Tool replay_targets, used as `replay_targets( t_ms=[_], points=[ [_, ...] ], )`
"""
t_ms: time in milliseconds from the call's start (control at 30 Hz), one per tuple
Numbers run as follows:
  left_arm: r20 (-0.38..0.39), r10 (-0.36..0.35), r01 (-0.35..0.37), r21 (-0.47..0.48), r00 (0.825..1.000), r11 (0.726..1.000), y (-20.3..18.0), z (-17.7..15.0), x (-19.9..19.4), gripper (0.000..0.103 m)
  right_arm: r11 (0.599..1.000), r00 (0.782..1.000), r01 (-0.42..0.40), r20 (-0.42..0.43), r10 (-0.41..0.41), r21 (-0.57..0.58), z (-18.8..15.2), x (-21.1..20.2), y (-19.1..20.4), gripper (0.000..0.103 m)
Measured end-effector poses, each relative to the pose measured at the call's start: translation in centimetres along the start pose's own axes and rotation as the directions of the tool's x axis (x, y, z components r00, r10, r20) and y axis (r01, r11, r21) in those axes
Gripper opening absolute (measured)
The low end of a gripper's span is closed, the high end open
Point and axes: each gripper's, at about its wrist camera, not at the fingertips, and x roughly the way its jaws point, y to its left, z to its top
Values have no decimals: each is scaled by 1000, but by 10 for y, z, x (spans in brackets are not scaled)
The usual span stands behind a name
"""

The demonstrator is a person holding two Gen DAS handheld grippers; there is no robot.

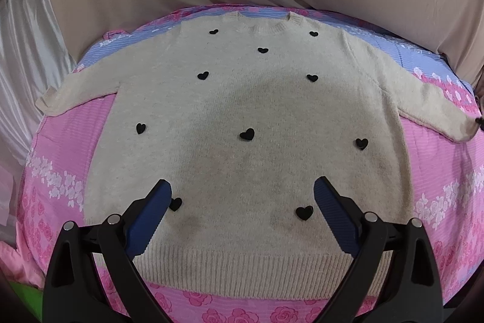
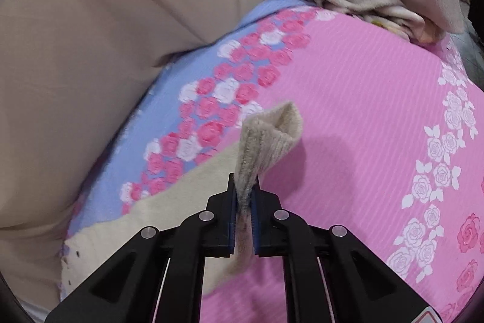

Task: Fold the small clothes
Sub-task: 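Carry the sleeve across the sweater body and release it with the right gripper, then grasp the other sleeve cuff with the left gripper and fold it across the body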

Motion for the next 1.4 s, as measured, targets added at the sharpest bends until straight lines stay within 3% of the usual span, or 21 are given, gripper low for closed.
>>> replay_targets(
  t_ms=[100,167,300,467,567,667,800,933,1000,1067,1100,1133,1233,1300,1367,1400],
  points=[
    [4,-32,32,-14,999,999,3,2,2,93,989,990,-138,24,140,-53,4,-28,53,8],
    [9,-59,60,-30,998,998,7,4,3,93,963,970,-241,13,244,-119,1,-47,102,8],
    [24,-100,101,-63,995,993,16,7,5,93,870,911,-412,-82,405,-272,-28,-69,215,8],
    [41,-120,124,-122,992,985,40,7,5,93,737,825,-565,-277,493,-370,-105,-61,340,8],
    [47,-114,121,-164,992,979,61,5,8,93,671,790,-610,-390,473,-421,-165,-41,403,8],
    [44,-96,103,-205,994,973,82,4,14,93,625,778,-618,-483,401,-476,-232,-13,449,8],
    [32,-87,92,-266,996,960,108,7,27,93,583,771,-608,-574,275,-539,-313,25,481,8],
    [26,-120,122,-311,992,942,125,20,48,94,529,756,-601,-640,135,-599,-377,54,493,17],
    [12,-164,159,-319,986,934,129,31,64,94,504,764,-585,-640,80,-636,-391,56,490,18],
    [5,-205,195,-325,979,925,128,46,81,94,510,770,-592,-625,129,-624,-375,40,476,19],
    [7,-223,213,-328,975,920,126,56,90,94,522,784,-583,-599,161,-623,-364,34,460,28],
    [13,-236,227,-332,972,916,123,66,96,94,546,812,-555,-551,193,-627,-343,21,444,41],
    [36,-295,288,-358,955,888,114,93,119,95,619,880,-458,-426,212,-638,-302,4,391,47],
    [23,-333,313,-403,943,860,109,109,144,96,666,929,-346,-342,143,-661,-276,-4,345,47],
    [3,-366,324,-473,931,819,106,123,171,95,695,955,-253,-289,68,-673,-260,-6,305,47],
    [16,-377,332,-509,926,794,106,128,184,89,705,965,-199,-260,21,-681,-254,-7,283,47]
  ],
)
